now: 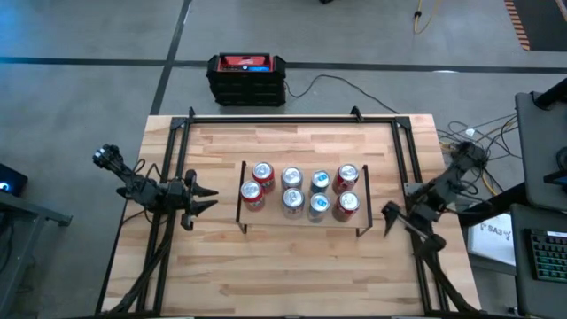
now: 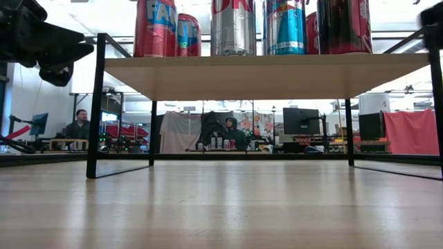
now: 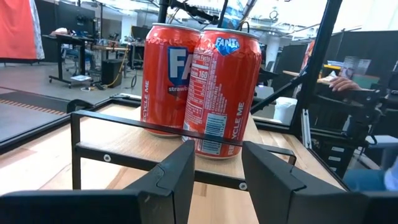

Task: Place canned beverage on shelf
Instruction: Return to Home Position

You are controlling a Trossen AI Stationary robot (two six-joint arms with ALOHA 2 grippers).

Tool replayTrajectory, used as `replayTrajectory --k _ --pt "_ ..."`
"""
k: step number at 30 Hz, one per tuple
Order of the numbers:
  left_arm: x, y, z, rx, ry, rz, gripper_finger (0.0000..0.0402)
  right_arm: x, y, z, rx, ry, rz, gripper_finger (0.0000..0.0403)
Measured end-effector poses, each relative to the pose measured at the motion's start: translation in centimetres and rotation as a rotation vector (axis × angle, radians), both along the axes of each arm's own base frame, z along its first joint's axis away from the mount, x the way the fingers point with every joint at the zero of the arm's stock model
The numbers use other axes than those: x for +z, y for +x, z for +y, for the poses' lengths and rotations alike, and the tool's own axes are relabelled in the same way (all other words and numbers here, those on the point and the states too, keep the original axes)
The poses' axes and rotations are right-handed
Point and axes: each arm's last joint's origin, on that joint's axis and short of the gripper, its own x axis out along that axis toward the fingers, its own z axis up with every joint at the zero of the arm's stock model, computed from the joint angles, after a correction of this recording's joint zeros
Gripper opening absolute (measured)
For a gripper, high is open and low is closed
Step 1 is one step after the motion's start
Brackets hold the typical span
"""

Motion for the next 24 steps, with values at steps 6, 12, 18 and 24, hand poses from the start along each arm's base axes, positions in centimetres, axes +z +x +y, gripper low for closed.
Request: replayTrajectory --k 6,12,18,24 --pt "0.0 0.0 0.0 0.000 0.001 0.001 0.0118 -0.1 1.4 -1.8 -0.256 -0.001 0.005 0.0400" --pt "0.0 0.0 0.0 0.000 0.002 0.002 0.0118 -0.1 2.0 -3.0 -0.399 -0.004 0.011 0.0400" --pt "0.0 0.0 0.0 0.000 0.002 0.002 0.0118 -0.1 2.1 -3.2 -0.421 -0.004 0.015 0.0400" --pt "0.0 0.0 0.0 0.000 0.002 0.002 0.0118 -0.1 2.1 -3.4 -0.439 -0.003 0.013 0.0400"
